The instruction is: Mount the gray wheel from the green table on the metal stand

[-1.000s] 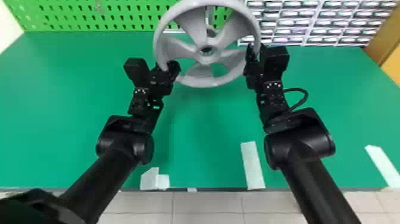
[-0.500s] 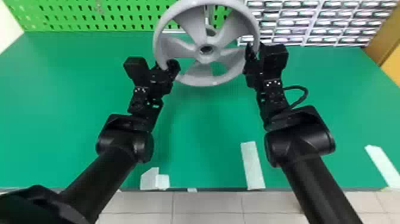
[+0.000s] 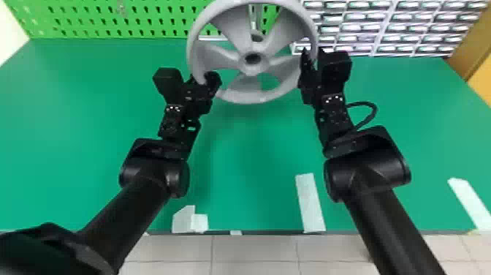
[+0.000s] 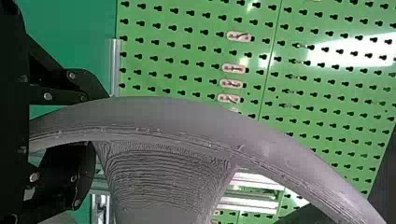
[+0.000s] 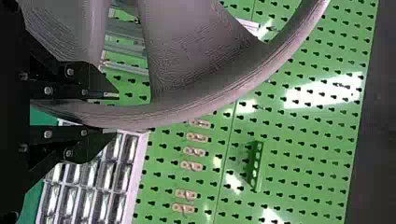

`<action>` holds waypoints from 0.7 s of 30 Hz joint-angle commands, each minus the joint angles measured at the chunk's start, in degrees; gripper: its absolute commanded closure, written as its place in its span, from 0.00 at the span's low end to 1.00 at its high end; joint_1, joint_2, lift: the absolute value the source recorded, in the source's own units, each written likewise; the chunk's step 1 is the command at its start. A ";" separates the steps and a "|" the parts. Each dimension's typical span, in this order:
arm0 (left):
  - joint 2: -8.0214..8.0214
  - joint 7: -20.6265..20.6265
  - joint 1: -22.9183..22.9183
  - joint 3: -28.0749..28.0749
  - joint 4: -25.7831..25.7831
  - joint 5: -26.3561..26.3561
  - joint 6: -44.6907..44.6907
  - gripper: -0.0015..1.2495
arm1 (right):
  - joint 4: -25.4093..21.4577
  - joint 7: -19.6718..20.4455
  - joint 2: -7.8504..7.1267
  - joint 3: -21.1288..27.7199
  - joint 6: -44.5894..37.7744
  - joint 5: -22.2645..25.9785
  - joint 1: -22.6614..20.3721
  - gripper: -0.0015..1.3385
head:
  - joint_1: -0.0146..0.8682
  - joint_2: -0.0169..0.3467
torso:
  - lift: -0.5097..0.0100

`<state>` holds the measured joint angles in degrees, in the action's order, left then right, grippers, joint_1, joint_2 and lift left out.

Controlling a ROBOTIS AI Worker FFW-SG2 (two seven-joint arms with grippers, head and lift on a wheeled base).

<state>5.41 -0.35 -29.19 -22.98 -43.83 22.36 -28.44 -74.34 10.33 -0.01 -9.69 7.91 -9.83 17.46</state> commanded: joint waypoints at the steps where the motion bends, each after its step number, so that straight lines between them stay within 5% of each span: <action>1: -0.14 0.79 -0.26 0.21 0.23 -0.39 -0.04 0.85 | 0.07 9.09 0.06 -0.24 0.00 -0.02 0.11 1.00 | 1.00 0.19 | 0.79; 21: -0.32 0.88 -0.61 -1.19 1.99 0.84 -0.04 0.85 | 0.34 9.18 0.06 0.28 -0.09 -0.19 0.03 1.00 | 1.00 0.19 | 0.79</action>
<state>5.09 -0.35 -29.71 -23.88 -42.09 23.00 -28.48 -73.99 10.33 0.00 -9.61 7.82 -9.93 17.52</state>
